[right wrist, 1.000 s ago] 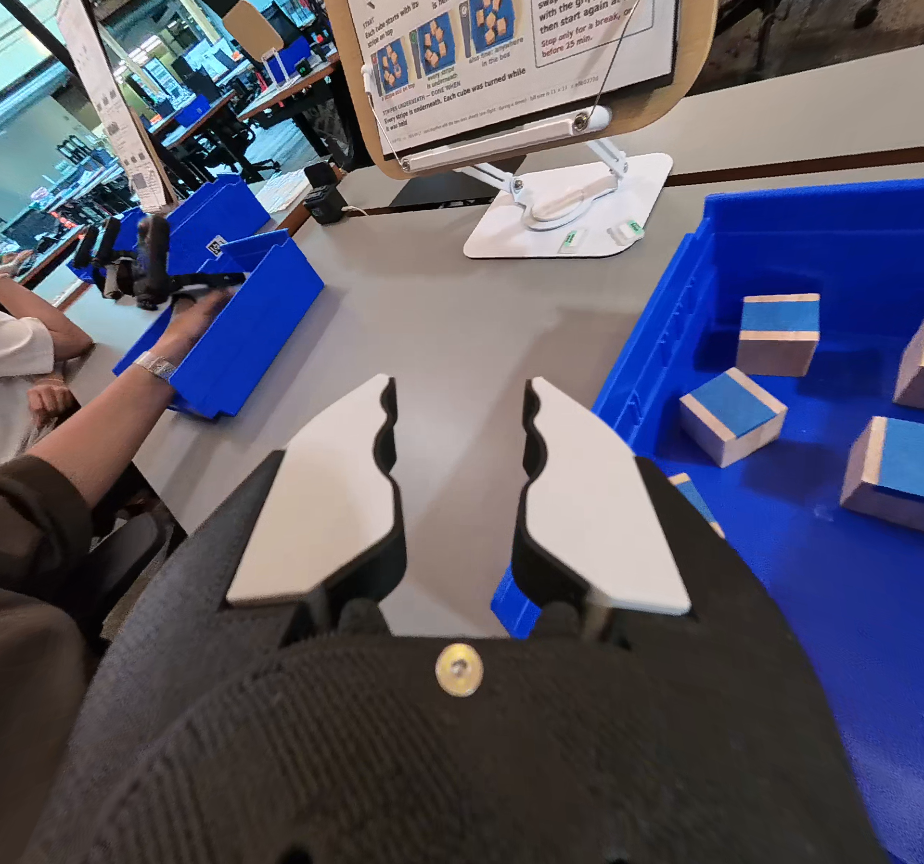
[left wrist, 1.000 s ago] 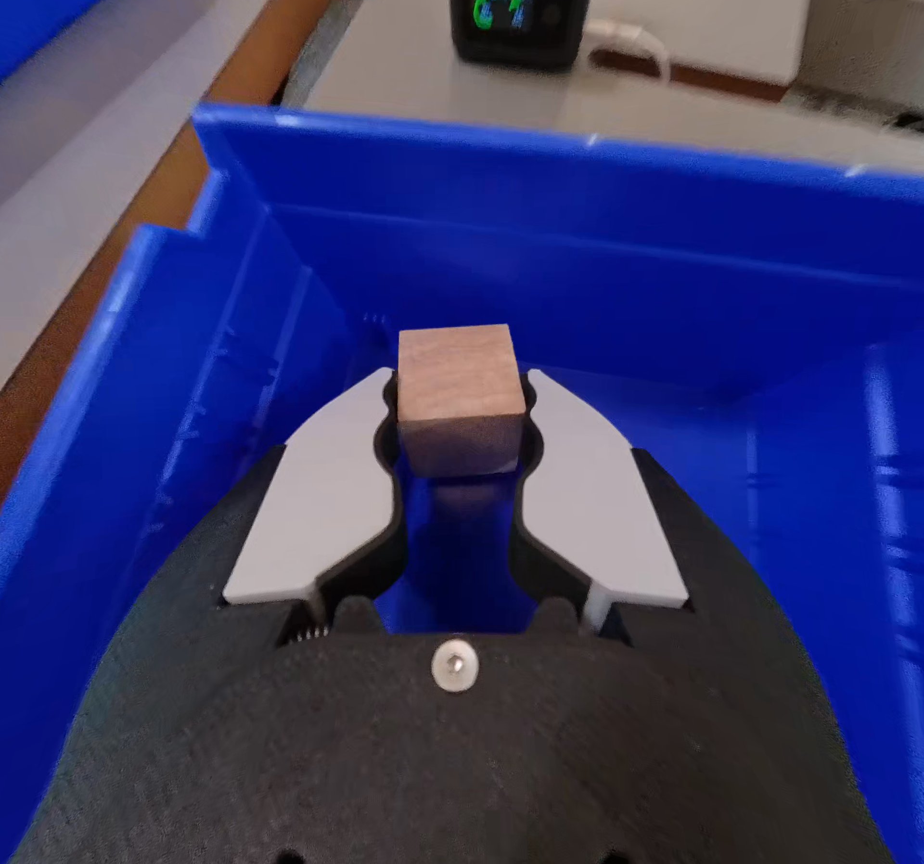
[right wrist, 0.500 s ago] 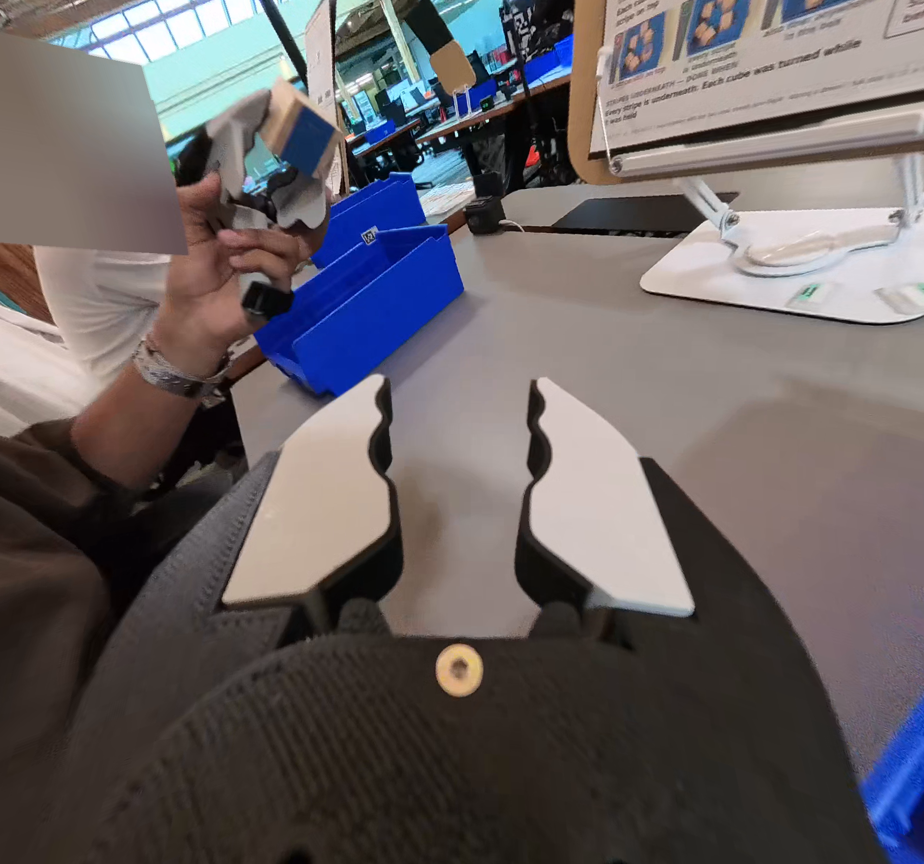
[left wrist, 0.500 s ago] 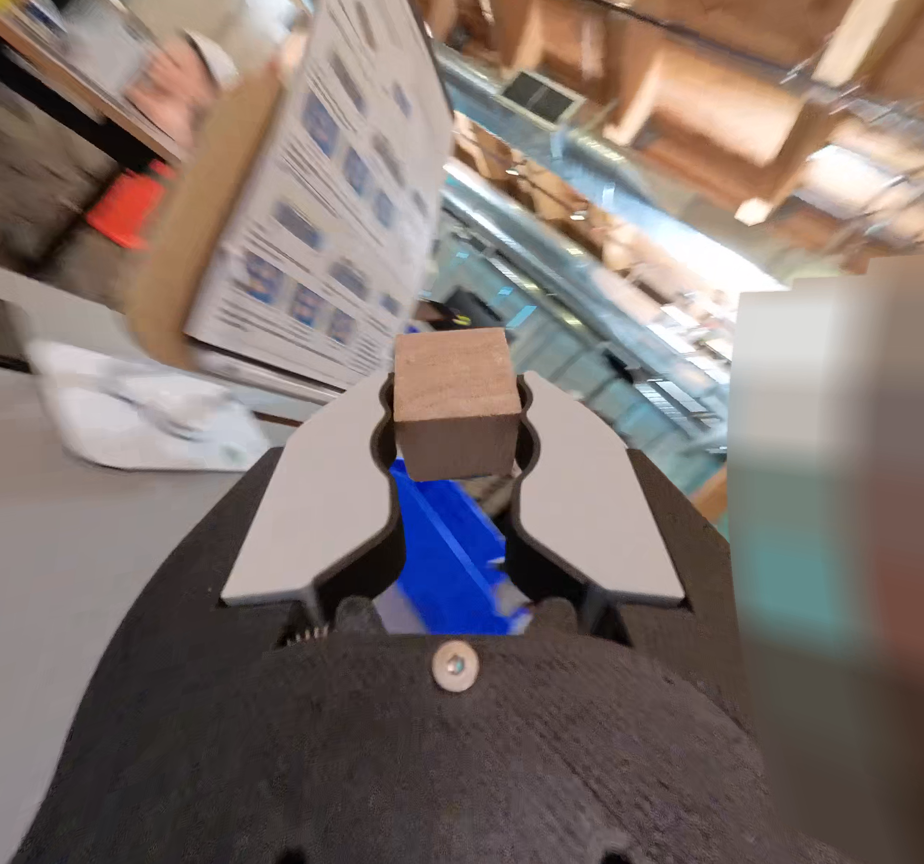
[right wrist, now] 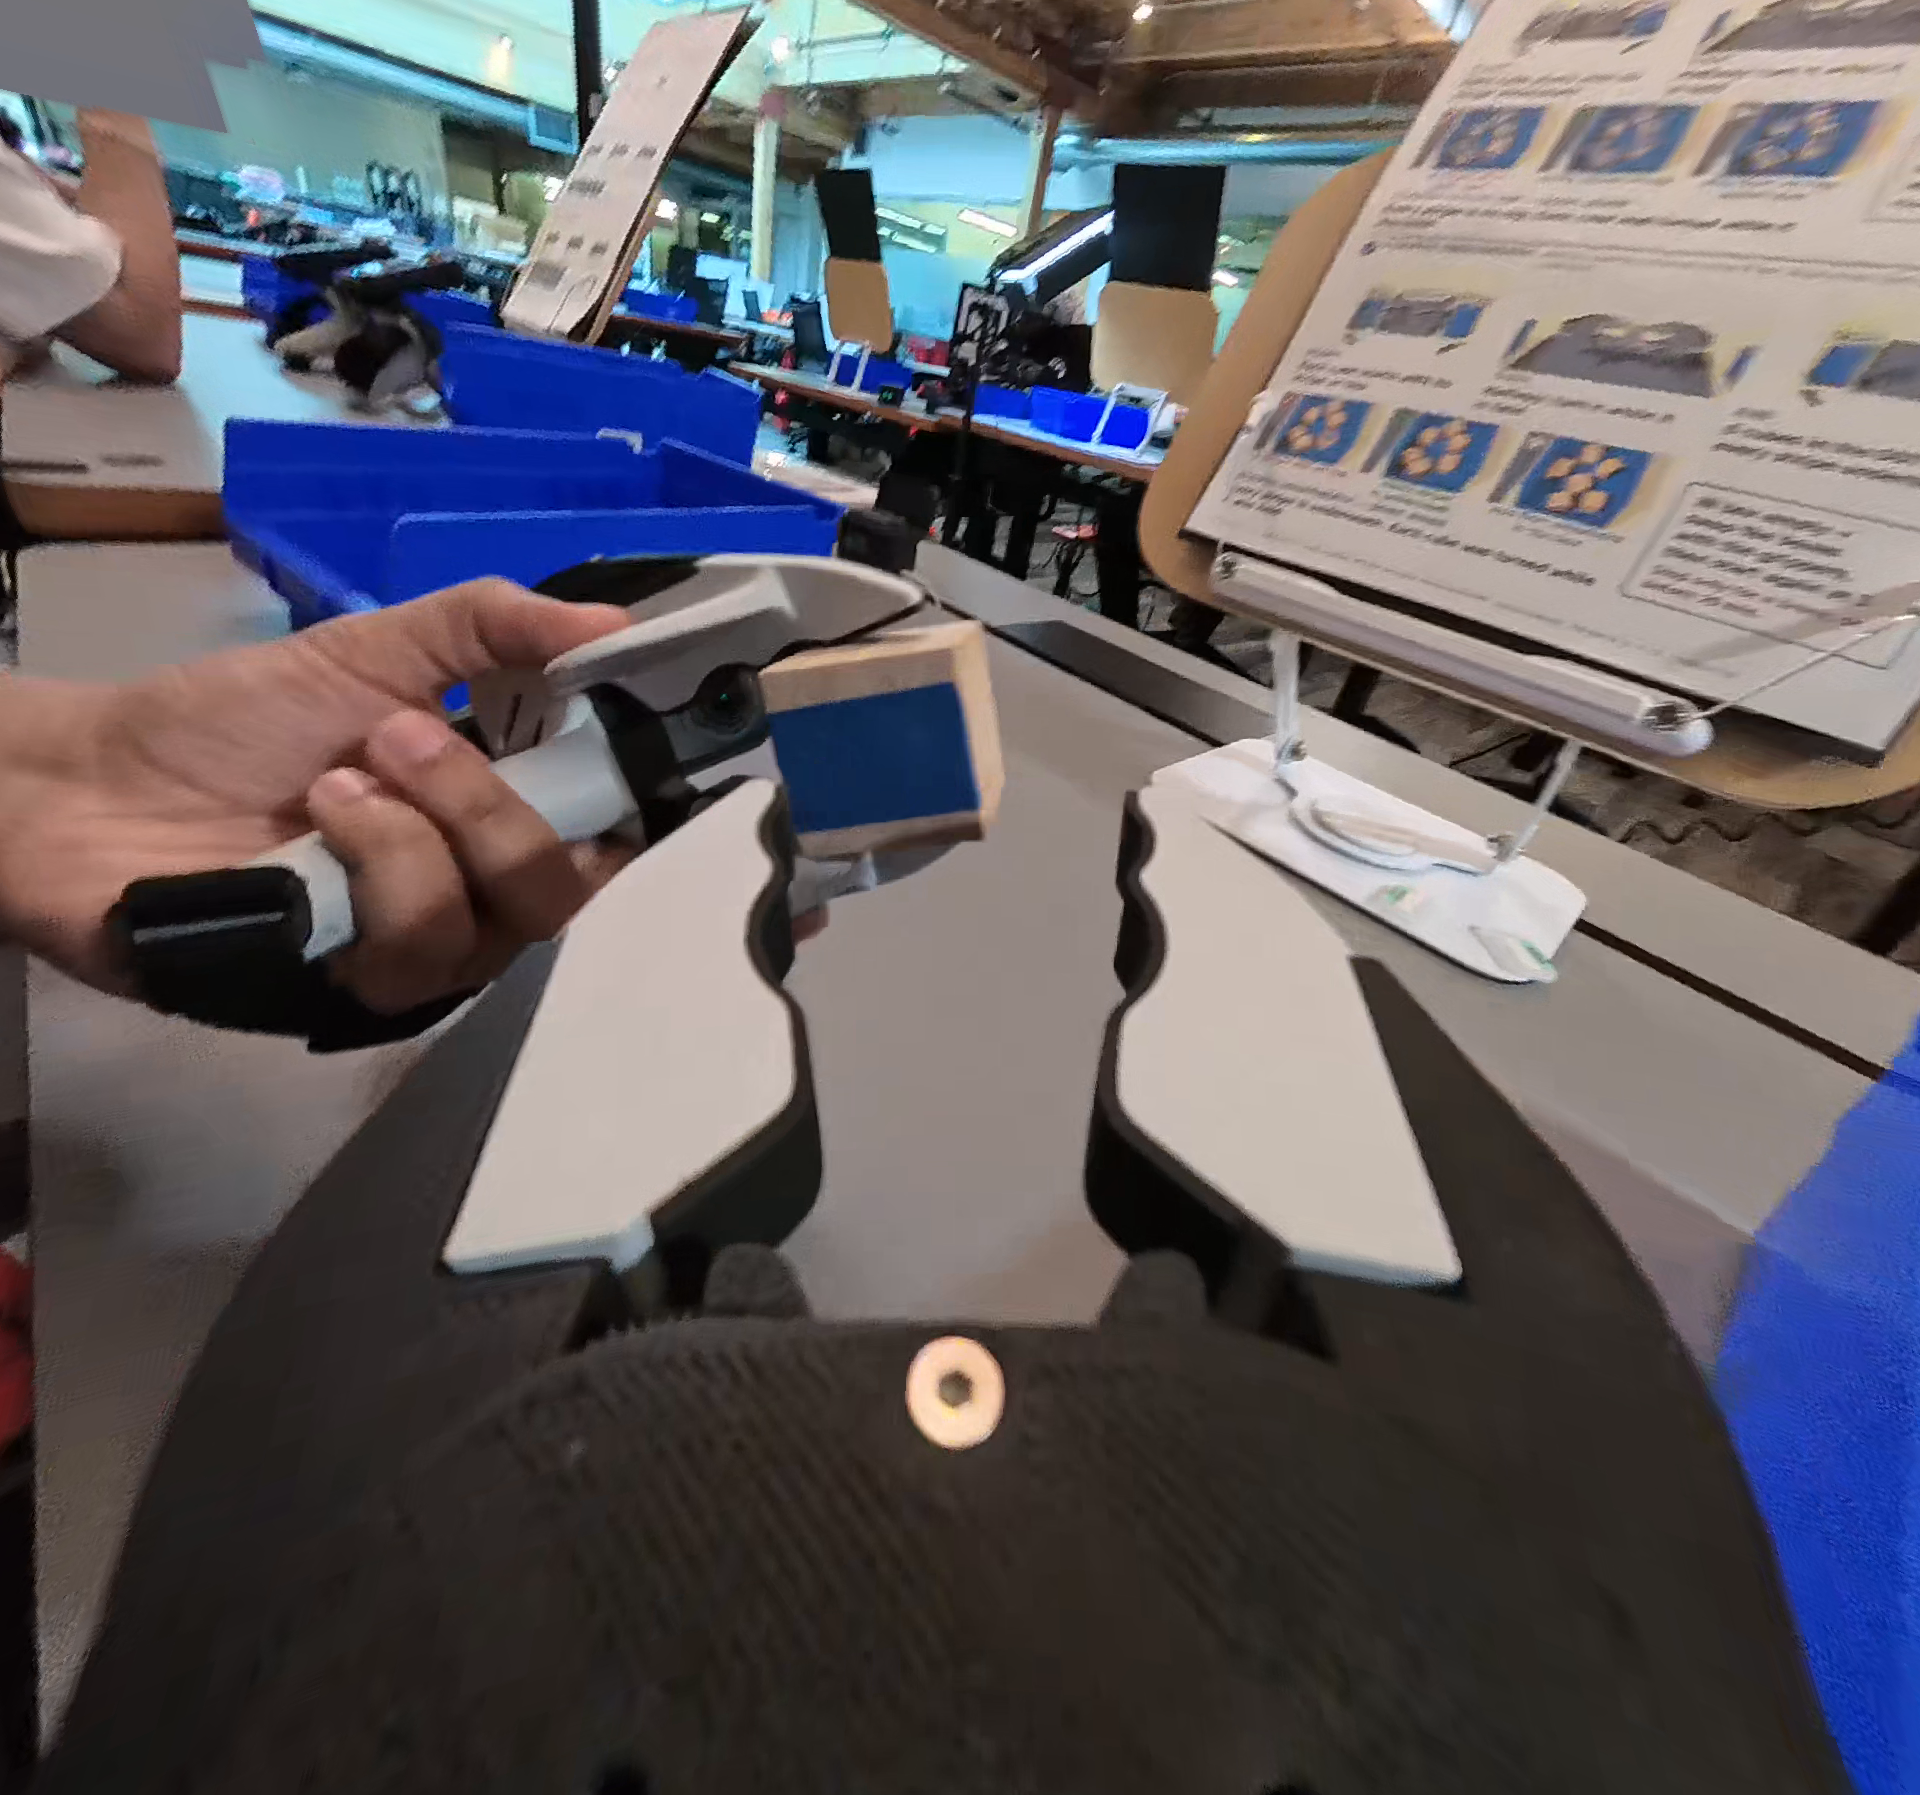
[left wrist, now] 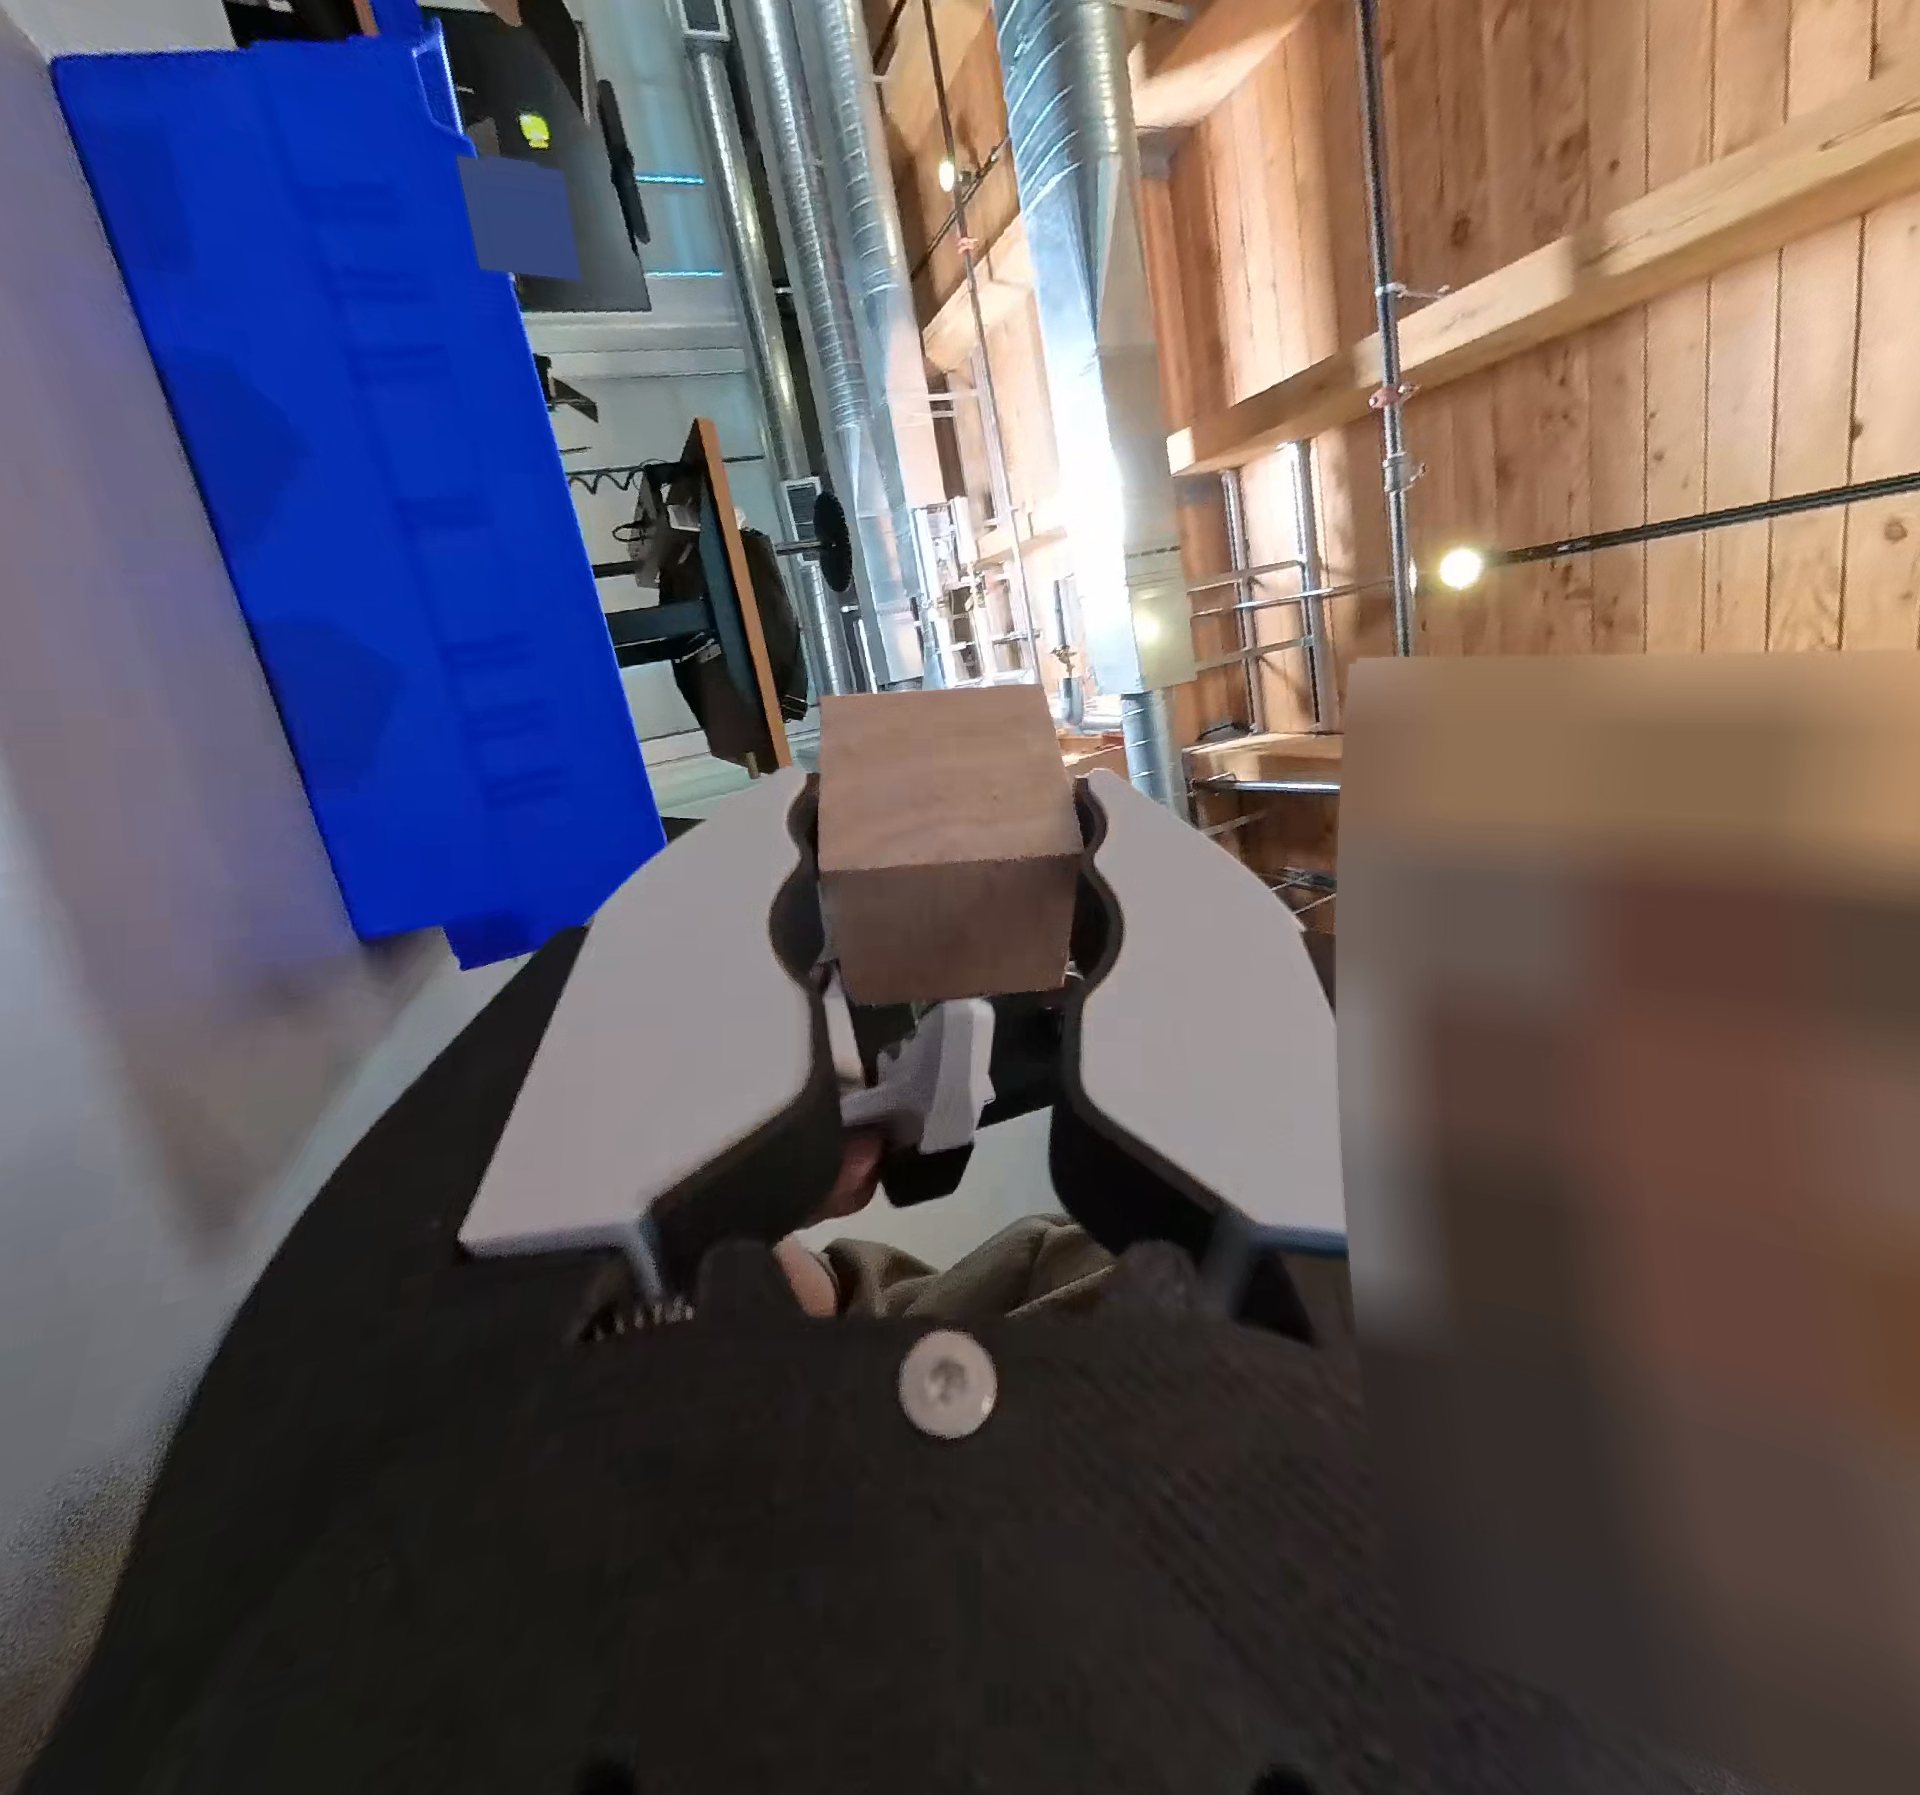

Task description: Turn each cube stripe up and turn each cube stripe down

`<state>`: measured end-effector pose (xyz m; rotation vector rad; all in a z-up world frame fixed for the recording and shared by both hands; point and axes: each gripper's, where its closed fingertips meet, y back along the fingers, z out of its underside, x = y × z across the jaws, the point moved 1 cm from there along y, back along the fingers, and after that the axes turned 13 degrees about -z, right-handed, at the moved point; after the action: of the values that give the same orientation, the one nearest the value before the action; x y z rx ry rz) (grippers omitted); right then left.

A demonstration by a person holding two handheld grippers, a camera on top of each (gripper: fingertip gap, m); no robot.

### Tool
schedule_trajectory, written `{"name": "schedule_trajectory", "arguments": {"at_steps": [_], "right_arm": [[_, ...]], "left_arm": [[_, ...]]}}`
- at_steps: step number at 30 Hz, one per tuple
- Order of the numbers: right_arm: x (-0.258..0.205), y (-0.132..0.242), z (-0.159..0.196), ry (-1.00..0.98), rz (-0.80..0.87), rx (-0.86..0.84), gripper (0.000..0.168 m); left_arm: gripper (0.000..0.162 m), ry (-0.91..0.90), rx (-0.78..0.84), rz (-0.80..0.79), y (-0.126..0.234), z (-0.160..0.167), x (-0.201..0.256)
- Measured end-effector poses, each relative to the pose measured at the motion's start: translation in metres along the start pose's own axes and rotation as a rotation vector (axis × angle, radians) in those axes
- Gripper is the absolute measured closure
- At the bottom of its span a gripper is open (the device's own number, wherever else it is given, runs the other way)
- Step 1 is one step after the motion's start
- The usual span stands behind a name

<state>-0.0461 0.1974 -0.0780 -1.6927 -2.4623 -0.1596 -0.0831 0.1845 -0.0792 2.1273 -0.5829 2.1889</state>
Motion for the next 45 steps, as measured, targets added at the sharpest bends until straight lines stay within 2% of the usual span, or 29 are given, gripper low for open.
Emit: {"name": "schedule_trajectory", "arguments": {"at_steps": [6, 10, 12, 19, 22, 25, 28, 30, 32, 34, 36, 40, 45], "right_arm": [[-0.011, -0.012, 0.012, 0.079, -0.017, -0.058, 0.110], [-0.011, -0.015, 0.018, 0.107, 0.001, -0.078, 0.114], [-0.011, -0.016, 0.020, 0.110, 0.003, -0.084, 0.123], [-0.007, -0.016, 0.030, 0.007, -0.058, -0.148, 0.123], [0.003, -0.011, 0.016, -0.079, -0.044, -0.094, 0.123], [0.029, 0.008, -0.012, -0.112, 0.054, -0.027, 0.123], [0.079, 0.051, -0.040, -0.021, 0.314, -0.014, 0.123], [0.115, 0.084, -0.047, 0.030, 0.471, -0.068, 0.123], [0.152, 0.117, -0.037, 0.020, 0.608, -0.185, 0.123], [0.179, 0.146, -0.012, -0.081, 0.688, -0.316, 0.123], [0.190, 0.167, 0.004, -0.153, 0.729, -0.338, 0.123], [0.197, 0.189, 0.053, -0.308, 0.743, -0.528, 0.123], [0.186, 0.197, 0.117, -0.528, 0.661, -0.745, 0.123]], "left_arm": [[0.117, 0.057, -0.021, 0.002, 0.001, 0.005, -0.008], [0.116, 0.108, -0.093, -0.015, -0.003, 0.017, -0.021], [0.116, 0.150, -0.119, -0.001, -0.004, 0.019, -0.027], [0.115, 0.149, -0.147, -0.028, -0.002, 0.017, -0.037], [0.105, 0.098, -0.094, -0.067, 0.000, 0.010, -0.040], [0.095, 0.071, -0.081, -0.073, 0.003, 0.004, -0.039], [0.094, -0.060, -0.113, -0.124, 0.001, 0.010, -0.043], [0.093, -0.192, -0.170, -0.187, -0.003, 0.021, -0.049], [0.093, -0.305, -0.207, -0.223, -0.008, 0.030, -0.051], [0.093, -0.394, -0.249, -0.247, -0.011, 0.040, -0.052], [0.093, -0.455, -0.291, -0.263, -0.013, 0.050, -0.054], [0.094, -0.520, -0.337, -0.284, -0.014, 0.060, -0.057], [0.095, -0.509, -0.337, -0.290, -0.014, 0.057, -0.060]]}}
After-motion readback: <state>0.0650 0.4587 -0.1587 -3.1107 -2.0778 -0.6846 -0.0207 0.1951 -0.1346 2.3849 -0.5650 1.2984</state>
